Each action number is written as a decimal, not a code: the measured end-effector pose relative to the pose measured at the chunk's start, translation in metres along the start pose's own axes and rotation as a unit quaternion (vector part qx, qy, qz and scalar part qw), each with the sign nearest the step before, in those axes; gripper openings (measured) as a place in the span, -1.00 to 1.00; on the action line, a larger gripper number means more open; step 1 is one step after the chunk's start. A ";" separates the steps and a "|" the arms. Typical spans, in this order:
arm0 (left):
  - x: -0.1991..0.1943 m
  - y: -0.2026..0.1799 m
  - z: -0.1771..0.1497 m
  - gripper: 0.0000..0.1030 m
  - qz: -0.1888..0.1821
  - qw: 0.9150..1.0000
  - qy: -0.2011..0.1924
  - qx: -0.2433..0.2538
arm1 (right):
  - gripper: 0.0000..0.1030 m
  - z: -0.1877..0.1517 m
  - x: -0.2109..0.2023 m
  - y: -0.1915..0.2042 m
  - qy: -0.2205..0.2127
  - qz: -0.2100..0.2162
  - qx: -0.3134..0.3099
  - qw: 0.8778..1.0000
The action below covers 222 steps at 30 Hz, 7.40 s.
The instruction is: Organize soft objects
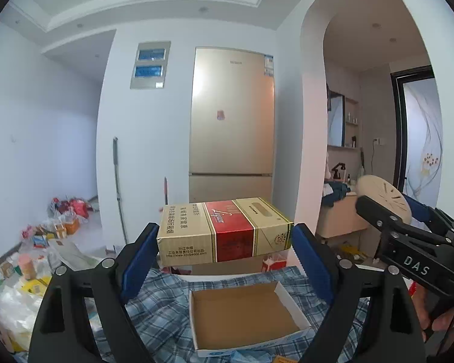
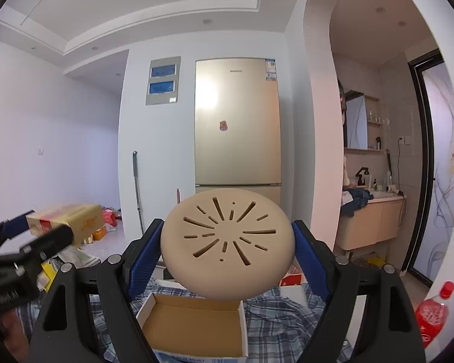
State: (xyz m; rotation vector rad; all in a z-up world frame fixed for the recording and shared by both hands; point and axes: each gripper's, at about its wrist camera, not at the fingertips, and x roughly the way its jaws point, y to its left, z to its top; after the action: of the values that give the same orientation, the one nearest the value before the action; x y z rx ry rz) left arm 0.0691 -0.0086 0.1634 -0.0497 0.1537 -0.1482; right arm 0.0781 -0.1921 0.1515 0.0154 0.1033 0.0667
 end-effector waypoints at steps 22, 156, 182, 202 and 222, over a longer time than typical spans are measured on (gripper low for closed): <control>0.136 0.031 -0.094 0.73 0.018 0.989 0.148 0.018 | 0.58 -0.096 0.111 -0.013 0.151 0.042 0.010 0.988; 0.016 -0.003 -0.186 0.99 -0.065 0.981 0.182 0.008 | 0.34 -0.216 0.028 -0.038 0.387 0.091 -0.046 0.916; 0.035 -0.017 -0.198 0.87 -0.094 0.962 0.256 0.031 | -0.63 -0.228 0.035 -0.037 0.413 0.092 -0.047 0.905; 0.092 -0.057 -0.202 0.51 -0.196 0.909 0.340 0.139 | -0.63 -0.168 -0.014 -0.060 0.187 0.095 0.029 0.977; 0.117 -0.060 -0.231 0.51 -0.249 0.874 0.405 0.103 | -0.63 -0.182 -0.001 -0.066 0.233 0.100 0.040 0.966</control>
State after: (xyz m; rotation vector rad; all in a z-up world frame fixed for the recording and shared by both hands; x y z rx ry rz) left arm 0.1390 -0.0944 -0.0788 0.1941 0.9693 -0.7033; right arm 0.0623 -0.2562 -0.0304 0.0907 0.5767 0.2679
